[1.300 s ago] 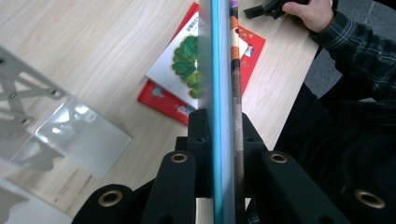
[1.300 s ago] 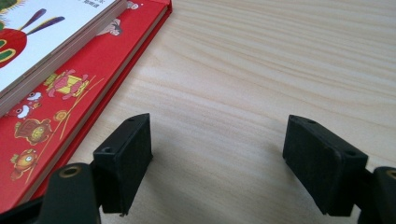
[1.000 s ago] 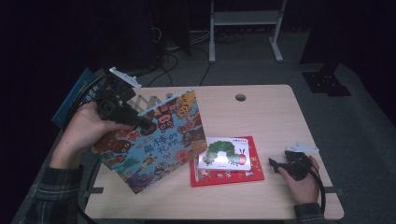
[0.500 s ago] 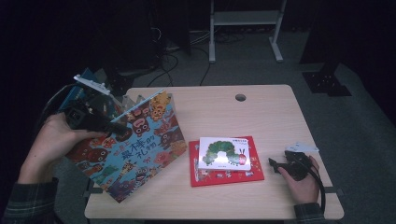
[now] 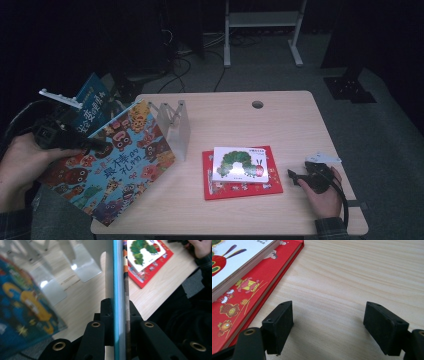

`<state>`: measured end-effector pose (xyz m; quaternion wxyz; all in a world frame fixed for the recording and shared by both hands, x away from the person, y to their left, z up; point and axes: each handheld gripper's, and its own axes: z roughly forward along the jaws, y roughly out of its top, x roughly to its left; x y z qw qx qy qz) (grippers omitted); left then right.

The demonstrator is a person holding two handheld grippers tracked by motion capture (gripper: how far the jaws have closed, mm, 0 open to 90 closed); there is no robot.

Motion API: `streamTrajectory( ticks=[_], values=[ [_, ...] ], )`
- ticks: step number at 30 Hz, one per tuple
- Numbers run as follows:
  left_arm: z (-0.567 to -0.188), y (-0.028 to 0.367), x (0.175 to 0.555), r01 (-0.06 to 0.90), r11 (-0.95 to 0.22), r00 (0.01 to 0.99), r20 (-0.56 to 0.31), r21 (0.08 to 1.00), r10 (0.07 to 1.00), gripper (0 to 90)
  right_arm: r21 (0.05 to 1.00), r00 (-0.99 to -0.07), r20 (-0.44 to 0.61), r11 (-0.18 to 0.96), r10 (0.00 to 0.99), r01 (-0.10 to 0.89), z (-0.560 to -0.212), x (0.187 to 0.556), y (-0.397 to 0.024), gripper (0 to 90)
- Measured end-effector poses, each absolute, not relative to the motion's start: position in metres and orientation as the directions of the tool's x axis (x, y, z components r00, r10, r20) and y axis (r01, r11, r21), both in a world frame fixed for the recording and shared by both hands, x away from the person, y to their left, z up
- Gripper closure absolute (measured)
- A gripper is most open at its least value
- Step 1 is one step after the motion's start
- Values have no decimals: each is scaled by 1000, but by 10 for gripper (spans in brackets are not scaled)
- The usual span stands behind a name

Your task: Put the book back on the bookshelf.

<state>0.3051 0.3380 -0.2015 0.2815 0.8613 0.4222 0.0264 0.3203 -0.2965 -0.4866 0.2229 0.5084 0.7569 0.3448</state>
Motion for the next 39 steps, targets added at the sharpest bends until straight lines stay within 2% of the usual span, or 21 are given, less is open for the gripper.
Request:
streamTrajectory(
  ticks=[8,16,39],
  values=[
    [-208,362,303,775,-394,533,-175,494,828,807,749,-383,13,245,924,616,-487,320,-296,227],
    [-213,370,310,816,-332,441,-138,474,887,807,749,-383,13,245,923,616,-487,320,-296,228],
    [-225,359,340,857,-204,275,-85,472,958,807,749,-383,13,245,924,616,-487,320,-297,228]
  ],
)
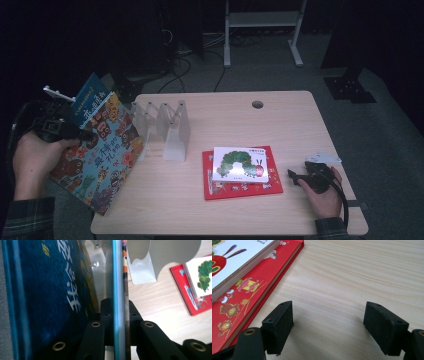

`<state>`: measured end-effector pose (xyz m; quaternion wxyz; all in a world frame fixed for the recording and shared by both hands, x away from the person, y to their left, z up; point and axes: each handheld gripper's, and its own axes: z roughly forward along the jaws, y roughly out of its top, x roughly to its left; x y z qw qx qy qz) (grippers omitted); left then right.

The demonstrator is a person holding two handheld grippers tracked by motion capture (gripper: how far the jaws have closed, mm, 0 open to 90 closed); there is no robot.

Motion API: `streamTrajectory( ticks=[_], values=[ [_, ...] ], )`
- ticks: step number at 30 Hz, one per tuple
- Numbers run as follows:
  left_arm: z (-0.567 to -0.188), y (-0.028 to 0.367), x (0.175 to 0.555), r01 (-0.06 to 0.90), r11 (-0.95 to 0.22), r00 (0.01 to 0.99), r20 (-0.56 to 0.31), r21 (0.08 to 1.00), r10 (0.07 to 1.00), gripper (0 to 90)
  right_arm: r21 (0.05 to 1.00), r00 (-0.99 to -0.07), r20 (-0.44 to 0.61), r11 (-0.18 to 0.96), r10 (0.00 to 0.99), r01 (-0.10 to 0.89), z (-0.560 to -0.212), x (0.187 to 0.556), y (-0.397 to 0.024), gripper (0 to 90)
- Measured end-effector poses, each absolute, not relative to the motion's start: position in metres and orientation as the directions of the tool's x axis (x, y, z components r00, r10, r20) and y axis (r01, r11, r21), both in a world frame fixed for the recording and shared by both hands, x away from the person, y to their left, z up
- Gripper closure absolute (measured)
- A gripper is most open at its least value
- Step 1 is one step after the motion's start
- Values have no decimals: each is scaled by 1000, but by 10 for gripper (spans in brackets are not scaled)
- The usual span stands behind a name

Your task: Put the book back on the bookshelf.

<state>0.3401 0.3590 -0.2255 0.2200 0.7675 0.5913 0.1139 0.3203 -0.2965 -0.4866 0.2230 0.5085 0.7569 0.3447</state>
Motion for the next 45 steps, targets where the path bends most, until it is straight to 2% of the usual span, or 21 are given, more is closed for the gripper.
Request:
streamTrajectory(
  ticks=[28,45],
  values=[
    [-231,325,395,870,-156,198,-43,469,979,805,747,-384,14,246,923,618,-486,320,-297,228],
    [-237,336,400,863,-104,160,-72,495,985,802,747,-383,14,245,924,618,-487,320,-296,228]
  ],
)
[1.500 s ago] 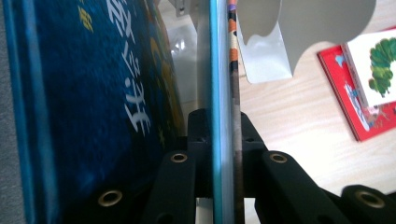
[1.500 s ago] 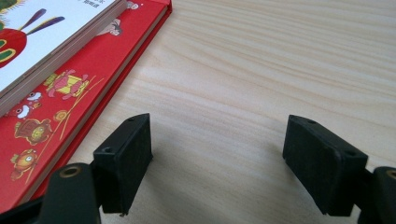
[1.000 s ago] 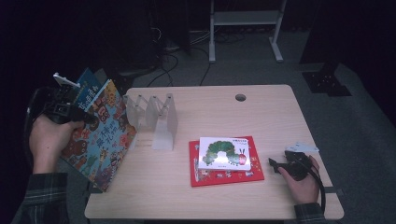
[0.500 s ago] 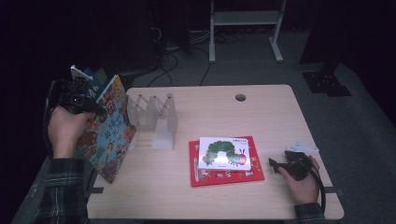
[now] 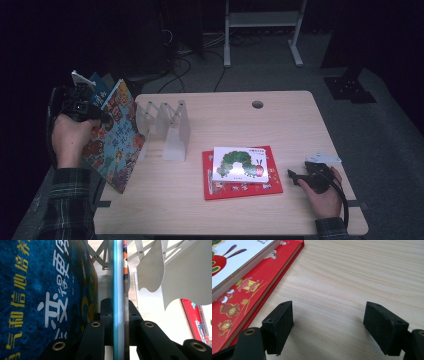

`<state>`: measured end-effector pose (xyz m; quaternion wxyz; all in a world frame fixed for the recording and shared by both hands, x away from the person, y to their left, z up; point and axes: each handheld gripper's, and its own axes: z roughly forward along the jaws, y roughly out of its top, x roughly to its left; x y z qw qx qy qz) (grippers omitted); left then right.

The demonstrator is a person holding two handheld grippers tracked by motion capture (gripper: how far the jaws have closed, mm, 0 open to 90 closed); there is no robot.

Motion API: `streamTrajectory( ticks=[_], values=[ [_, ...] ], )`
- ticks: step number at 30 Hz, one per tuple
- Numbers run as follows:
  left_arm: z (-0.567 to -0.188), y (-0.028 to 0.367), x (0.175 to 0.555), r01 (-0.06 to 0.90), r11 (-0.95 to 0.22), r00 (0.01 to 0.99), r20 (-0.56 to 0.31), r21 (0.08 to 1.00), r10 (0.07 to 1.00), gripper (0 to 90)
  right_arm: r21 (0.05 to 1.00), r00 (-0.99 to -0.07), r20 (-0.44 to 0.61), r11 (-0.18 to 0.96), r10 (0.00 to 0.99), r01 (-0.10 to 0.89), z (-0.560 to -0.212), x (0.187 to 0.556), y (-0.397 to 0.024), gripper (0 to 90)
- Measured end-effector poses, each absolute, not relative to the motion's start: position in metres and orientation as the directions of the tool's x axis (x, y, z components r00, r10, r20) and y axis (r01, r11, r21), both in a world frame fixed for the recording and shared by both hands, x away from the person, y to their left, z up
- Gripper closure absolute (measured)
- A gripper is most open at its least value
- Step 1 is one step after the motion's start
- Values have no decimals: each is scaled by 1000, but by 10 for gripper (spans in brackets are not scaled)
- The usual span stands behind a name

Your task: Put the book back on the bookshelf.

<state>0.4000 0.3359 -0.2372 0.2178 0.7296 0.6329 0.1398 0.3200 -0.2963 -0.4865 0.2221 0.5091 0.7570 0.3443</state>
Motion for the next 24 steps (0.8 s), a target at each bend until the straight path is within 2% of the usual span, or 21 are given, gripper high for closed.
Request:
streamTrajectory(
  ticks=[4,24],
  values=[
    [-233,336,397,855,-108,165,-69,507,984,773,747,-384,14,245,923,618,-487,320,-296,228],
    [-206,351,386,838,-105,151,-42,535,988,780,748,-386,12,247,923,616,-487,320,-296,228]
  ],
)
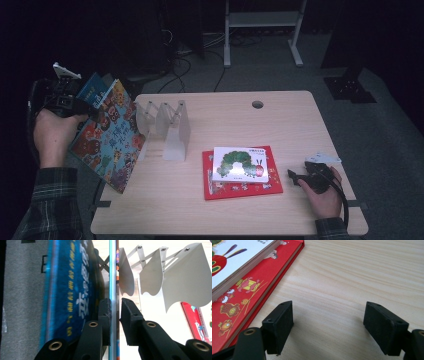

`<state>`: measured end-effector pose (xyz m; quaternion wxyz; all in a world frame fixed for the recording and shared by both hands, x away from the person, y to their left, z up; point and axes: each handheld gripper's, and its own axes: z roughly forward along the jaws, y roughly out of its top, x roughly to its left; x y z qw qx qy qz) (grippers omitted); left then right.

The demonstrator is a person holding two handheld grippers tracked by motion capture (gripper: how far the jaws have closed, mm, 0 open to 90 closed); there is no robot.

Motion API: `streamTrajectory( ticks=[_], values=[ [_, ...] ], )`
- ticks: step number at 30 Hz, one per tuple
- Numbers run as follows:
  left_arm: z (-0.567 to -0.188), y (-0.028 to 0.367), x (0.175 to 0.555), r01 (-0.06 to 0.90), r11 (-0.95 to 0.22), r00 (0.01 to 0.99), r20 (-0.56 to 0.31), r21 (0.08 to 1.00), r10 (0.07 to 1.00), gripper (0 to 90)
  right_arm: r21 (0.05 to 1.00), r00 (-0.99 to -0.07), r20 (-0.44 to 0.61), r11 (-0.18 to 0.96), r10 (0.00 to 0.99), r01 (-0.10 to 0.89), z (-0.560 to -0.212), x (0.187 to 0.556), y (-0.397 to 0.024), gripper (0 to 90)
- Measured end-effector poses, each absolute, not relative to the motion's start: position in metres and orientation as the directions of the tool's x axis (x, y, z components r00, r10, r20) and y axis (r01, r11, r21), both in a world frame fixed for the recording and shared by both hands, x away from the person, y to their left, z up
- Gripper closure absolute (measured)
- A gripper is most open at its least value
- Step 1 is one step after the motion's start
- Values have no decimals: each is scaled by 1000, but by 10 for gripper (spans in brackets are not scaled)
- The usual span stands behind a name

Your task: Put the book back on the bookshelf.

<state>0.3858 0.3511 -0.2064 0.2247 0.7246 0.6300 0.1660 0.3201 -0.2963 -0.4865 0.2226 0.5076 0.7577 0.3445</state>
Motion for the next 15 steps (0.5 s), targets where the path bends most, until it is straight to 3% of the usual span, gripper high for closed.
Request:
streamTrajectory(
  ticks=[15],
  values=[
    [-201,360,381,829,-100,127,-11,551,992,780,748,-385,12,247,923,616,-487,320,-296,228]
  ],
)
